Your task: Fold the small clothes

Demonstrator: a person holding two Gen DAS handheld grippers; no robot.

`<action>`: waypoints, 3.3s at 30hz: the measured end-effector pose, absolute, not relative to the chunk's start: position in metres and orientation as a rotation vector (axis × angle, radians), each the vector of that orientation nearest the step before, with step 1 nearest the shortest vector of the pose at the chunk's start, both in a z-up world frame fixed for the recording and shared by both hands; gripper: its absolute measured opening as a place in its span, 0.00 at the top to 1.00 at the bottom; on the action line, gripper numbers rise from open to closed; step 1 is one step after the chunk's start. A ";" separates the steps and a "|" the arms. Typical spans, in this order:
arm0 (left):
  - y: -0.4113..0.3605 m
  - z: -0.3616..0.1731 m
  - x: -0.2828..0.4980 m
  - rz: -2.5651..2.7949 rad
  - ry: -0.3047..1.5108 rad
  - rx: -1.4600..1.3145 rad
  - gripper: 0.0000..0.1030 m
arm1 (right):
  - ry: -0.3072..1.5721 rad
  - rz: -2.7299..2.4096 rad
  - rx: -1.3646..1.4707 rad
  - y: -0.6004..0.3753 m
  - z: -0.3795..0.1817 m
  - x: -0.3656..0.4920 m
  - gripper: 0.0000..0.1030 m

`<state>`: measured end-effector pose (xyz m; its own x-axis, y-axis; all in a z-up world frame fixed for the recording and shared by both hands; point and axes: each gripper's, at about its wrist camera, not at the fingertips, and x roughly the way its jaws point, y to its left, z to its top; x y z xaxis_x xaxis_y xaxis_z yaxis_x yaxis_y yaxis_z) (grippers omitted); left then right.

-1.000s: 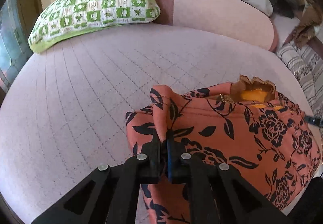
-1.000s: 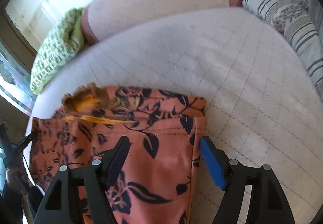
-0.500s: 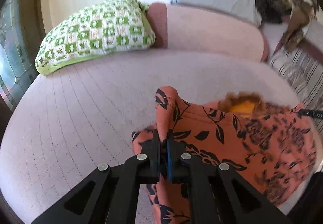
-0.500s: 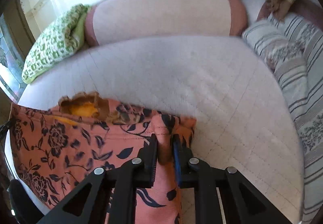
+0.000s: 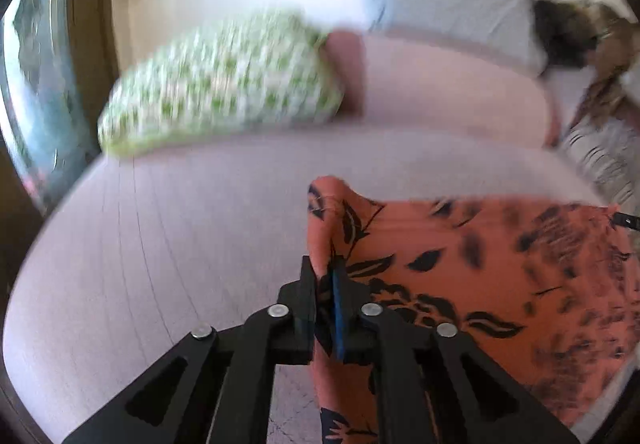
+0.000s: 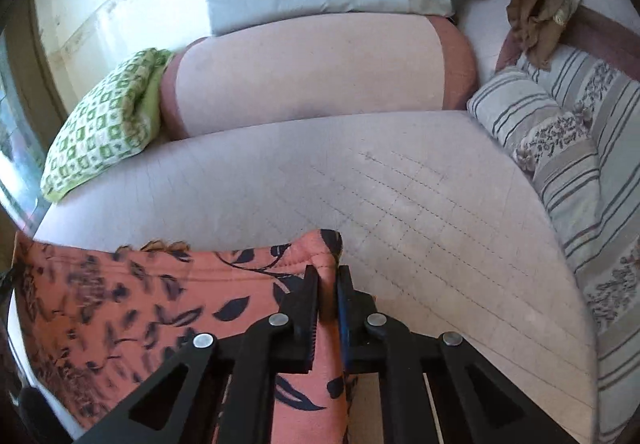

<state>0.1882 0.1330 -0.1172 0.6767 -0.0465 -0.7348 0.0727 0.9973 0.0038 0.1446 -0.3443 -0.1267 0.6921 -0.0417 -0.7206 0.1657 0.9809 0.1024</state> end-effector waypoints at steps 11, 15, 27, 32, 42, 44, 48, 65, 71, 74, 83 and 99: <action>0.158 -0.083 0.125 -0.016 0.787 -0.041 0.70 | 0.822 -0.068 0.210 -0.335 -0.133 0.083 0.74; 0.129 -0.081 0.084 -0.145 0.756 0.002 0.45 | 0.807 0.130 0.263 -0.301 -0.123 0.044 0.38; 0.138 -0.116 0.071 -0.020 0.937 0.040 0.51 | 0.830 0.137 0.348 -0.291 -0.146 0.023 0.16; 0.140 -0.152 0.068 0.024 1.076 0.048 0.48 | 0.994 0.105 0.479 -0.314 -0.212 0.036 0.14; 0.080 -0.093 0.100 -0.121 0.842 0.123 0.42 | 0.859 0.266 0.557 -0.322 -0.146 0.092 0.14; 0.067 -0.112 0.118 -0.136 0.866 0.157 0.42 | 0.890 0.330 0.606 -0.328 -0.156 0.115 0.14; 0.073 -0.168 0.145 -0.082 1.008 0.195 0.39 | 0.952 0.187 0.607 -0.365 -0.205 0.158 0.14; 0.084 -0.134 0.115 -0.034 0.970 0.155 0.32 | 0.877 0.306 0.716 -0.338 -0.165 0.122 0.17; 0.081 -0.131 0.093 -0.041 0.985 0.149 0.32 | 1.088 0.311 0.631 -0.303 -0.223 0.089 0.20; 0.082 -0.121 0.082 -0.031 0.953 0.169 0.29 | 1.006 0.252 0.756 -0.318 -0.211 0.076 0.18; 0.080 -0.117 0.080 -0.029 0.958 0.182 0.29 | 0.981 0.271 0.862 -0.342 -0.235 0.056 0.19; 0.044 -0.165 0.111 -0.064 1.004 0.233 0.18 | 0.968 0.080 0.686 -0.418 -0.226 0.094 0.17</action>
<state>0.1107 0.0439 -0.1649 0.5376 0.0540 -0.8414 0.1597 0.9734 0.1645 0.0936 -0.4177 -0.2260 0.5813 0.3570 -0.7312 0.2326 0.7883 0.5697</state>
